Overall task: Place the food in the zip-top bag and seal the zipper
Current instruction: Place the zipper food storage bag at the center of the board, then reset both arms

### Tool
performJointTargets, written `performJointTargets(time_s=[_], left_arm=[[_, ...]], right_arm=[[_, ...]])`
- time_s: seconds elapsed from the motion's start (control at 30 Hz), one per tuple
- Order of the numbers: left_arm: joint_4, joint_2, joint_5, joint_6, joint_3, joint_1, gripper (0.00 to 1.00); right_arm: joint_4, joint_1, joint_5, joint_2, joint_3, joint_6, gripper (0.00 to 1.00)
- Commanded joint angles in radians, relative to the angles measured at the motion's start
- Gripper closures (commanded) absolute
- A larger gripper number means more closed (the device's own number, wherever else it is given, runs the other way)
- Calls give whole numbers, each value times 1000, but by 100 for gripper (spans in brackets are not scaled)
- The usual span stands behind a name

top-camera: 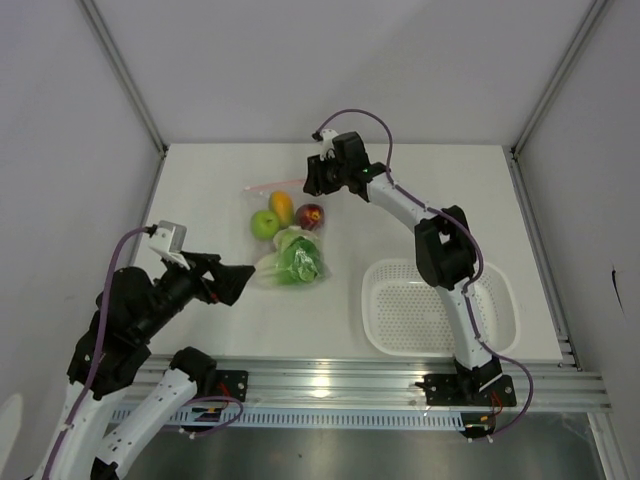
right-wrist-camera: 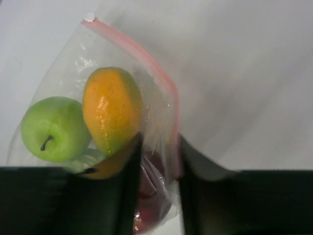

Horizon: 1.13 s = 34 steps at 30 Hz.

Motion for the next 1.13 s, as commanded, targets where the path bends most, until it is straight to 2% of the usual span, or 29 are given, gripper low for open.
performJointTargets(time_s=[0.0,0.07,0.17,0.2,0.33,0.47,0.5,0.57,0.63,0.7,0.73,0.83,0.9,0.93,1.0,1.03,1.1], left_arm=[[29,-21,74,-43,-2,1,1],[33,-31,76,-49,-17,1,1],[56,-37,97,-57,-46,1,1],[58,-36,102,-60,-50,1,0],[79,-33,125,-72,-77,1,1],[84,-28,131,-73,-83,1,0],[85,-27,133,-73,-86,1,1],[90,-28,136,-78,-93,1,1],[95,-33,140,-86,-100,1,1],[102,-34,148,-99,-116,1,1],[108,-39,153,-106,-125,1,1],[140,-50,182,-126,-162,1,0],[160,-51,198,-151,-194,1,0],[176,-53,214,-159,-201,1,0],[202,-50,240,-188,-223,1,0],[220,-51,275,-201,-244,1,1],[306,-56,333,-242,-281,1,0]], right_arm=[[13,-8,-11,21,106,-4,52],[2,-14,6,23,146,-4,38],[-36,-10,55,-6,182,-11,4],[-46,-10,73,-22,186,-14,1],[-119,-2,219,-156,179,-31,1],[-280,23,412,-309,124,-34,1],[-297,44,494,-350,51,-31,1],[-338,69,561,-476,-54,-13,1],[-363,108,660,-566,-238,28,0],[-388,133,684,-711,-374,108,1],[-392,159,688,-764,-513,140,1],[-380,235,714,-980,-765,245,1],[-395,282,753,-1090,-858,304,1],[-406,299,762,-1196,-895,327,1],[-423,326,750,-1297,-994,389,1],[-418,339,751,-1403,-1030,401,1],[-376,369,718,-1509,-1137,415,1]])
